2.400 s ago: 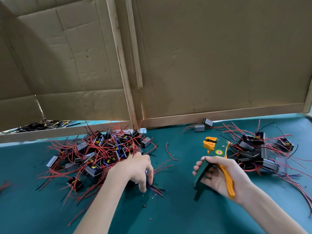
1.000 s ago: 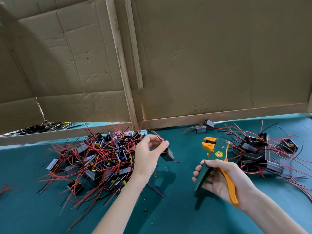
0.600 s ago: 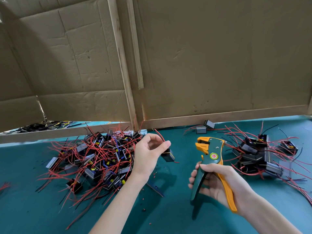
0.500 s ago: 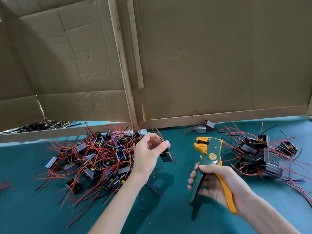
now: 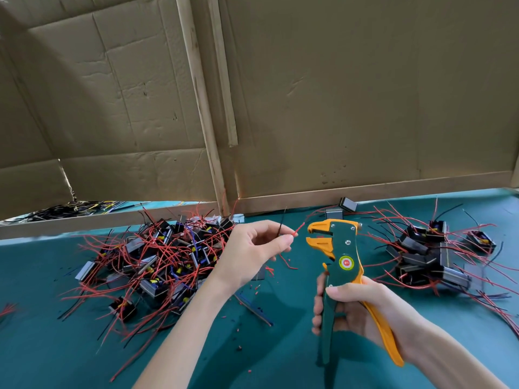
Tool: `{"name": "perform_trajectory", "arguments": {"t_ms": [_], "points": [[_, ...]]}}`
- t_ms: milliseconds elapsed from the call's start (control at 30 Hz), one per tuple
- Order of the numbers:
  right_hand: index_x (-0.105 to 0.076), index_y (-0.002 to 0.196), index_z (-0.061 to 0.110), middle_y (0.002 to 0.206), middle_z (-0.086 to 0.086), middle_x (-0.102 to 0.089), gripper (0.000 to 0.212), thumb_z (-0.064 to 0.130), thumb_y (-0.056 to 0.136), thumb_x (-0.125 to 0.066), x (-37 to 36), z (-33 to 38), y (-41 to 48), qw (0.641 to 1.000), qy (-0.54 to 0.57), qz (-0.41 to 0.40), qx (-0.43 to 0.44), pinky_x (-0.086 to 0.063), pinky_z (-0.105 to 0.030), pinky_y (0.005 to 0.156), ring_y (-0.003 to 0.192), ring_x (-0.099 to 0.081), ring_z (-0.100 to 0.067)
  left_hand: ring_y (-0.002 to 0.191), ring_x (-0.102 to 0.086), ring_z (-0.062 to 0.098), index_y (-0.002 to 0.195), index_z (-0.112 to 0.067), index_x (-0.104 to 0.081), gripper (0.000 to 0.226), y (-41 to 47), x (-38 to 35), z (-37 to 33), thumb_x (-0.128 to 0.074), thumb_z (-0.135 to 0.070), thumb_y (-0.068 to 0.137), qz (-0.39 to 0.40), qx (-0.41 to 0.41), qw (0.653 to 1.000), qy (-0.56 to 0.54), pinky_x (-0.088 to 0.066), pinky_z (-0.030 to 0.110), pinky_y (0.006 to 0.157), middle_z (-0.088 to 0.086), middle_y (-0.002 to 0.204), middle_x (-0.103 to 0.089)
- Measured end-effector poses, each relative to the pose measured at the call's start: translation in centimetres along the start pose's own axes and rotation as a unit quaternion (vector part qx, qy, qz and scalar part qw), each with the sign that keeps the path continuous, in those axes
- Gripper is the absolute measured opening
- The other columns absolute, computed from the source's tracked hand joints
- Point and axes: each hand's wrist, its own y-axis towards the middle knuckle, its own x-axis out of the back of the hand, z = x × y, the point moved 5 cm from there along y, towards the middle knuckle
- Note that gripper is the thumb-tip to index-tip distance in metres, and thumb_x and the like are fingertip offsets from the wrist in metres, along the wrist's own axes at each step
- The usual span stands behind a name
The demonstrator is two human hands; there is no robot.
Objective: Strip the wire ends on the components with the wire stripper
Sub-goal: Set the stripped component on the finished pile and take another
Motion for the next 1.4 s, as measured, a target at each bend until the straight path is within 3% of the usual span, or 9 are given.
{"name": "perform_trajectory", "arguments": {"t_ms": [167,400,667,800,933,1033,1133,1300,1400], "points": [[-0.069,0.085,0.004,0.079,-0.027,-0.063,0.028,0.016,0.063,-0.082,-0.8,0.3,-0.4,0.998,-0.047,0.035,0.004,-0.055,-0.05,0.072,0.072,-0.065,-0.04,0.065,-0.05,0.016,0.077,-0.022,-0.075,0.004,-0.1,0.5,-1.1,-0.073,-0.026,0.077,0.051,0.007,0.998,0.025,-0.043,0.035,0.06,0.006,0.069,-0.062],[-0.066,0.088,0.002,0.081,-0.028,-0.062,0.03,0.016,0.068,-0.083,-1.3,0.2,-0.8,0.994,-0.076,0.074,0.001,-0.054,-0.051,0.074,0.073,-0.065,-0.039,0.068,-0.044,0.022,0.079,-0.02,-0.076,0.012,-0.5,0.9,-1.6,-0.074,-0.031,0.074,0.114,0.029,0.992,0.051,-0.037,0.038,0.064,0.022,0.074,-0.062],[-0.065,0.088,0.003,0.08,-0.026,-0.062,0.03,0.02,0.072,-0.083,-1.5,0.3,-1.1,0.992,-0.102,0.074,0.004,-0.054,-0.048,0.073,0.073,-0.064,-0.037,0.073,-0.048,0.021,0.081,-0.019,-0.076,0.012,-0.5,0.9,-1.4,-0.073,-0.028,0.075,0.141,0.041,0.988,0.042,-0.037,0.037,0.071,0.009,0.077,-0.066],[-0.064,0.082,0.008,0.07,-0.023,-0.058,0.031,0.027,0.071,-0.085,-1.7,0.2,-1.3,0.993,-0.117,0.032,0.006,-0.053,-0.043,0.064,0.063,-0.06,-0.034,0.073,-0.055,0.016,0.078,-0.02,-0.077,0.003,-0.5,1.1,-1.4,-0.074,-0.02,0.079,0.149,0.038,0.987,0.045,-0.043,0.032,0.071,0.004,0.077,-0.069],[-0.063,0.072,0.01,0.059,-0.021,-0.055,0.032,0.031,0.062,-0.086,-2.6,-0.3,-1.4,0.993,-0.111,-0.02,0.012,-0.05,-0.037,0.052,0.049,-0.054,-0.03,0.068,-0.058,0.003,0.078,-0.019,-0.074,0.014,-0.5,1.3,-1.5,-0.07,-0.008,0.084,0.153,0.034,0.987,0.043,-0.045,0.014,0.065,-0.008,0.072,-0.069],[-0.059,0.061,0.007,0.053,-0.019,-0.05,0.038,0.035,0.054,-0.084,-3.2,-0.7,-1.5,0.992,-0.099,-0.077,0.018,-0.047,-0.034,0.046,0.042,-0.05,-0.028,0.059,-0.048,0.006,0.084,-0.017,-0.063,0.007,-0.5,1.3,-1.4,-0.065,-0.014,0.089,0.134,0.036,0.99,0.012,-0.039,0.013,0.059,-0.008,0.065,-0.058],[-0.049,0.049,0.005,0.047,-0.015,-0.043,0.049,0.044,0.051,-0.08,-2.5,-0.8,-1.6,0.979,-0.129,-0.151,0.036,-0.041,-0.027,0.041,0.037,-0.044,-0.025,0.066,-0.047,0.01,0.084,-0.015,-0.051,0.02,-0.4,0.8,-0.5,-0.048,-0.029,0.096,0.102,0.07,0.99,-0.061,-0.041,0.018,0.067,-0.007,0.066,-0.054],[-0.064,0.077,0.004,0.07,-0.025,-0.057,0.019,0.012,0.065,-0.076,-2.7,0.2,-1.0,0.995,0.009,-0.076,0.066,-0.055,-0.043,0.058,0.059,-0.06,-0.035,0.064,-0.045,0.008,0.079,-0.017,-0.058,0.025,-0.2,-0.1,-0.3,-0.044,-0.03,0.095,0.095,0.037,0.994,-0.031,-0.038,0.015,0.067,-0.006,0.07,-0.05],[-0.067,0.084,0.004,0.077,-0.027,-0.059,0.018,0.009,0.069,-0.076,-2.5,0.7,-1.0,0.995,0.007,-0.045,0.085,-0.055,-0.047,0.066,0.067,-0.062,-0.04,0.065,-0.052,0.005,0.084,-0.018,-0.064,0.021,0.0,1.0,-0.8,-0.049,-0.028,0.094,0.071,0.011,0.997,0.002,-0.044,0.014,0.069,-0.013,0.067,-0.058]]}}
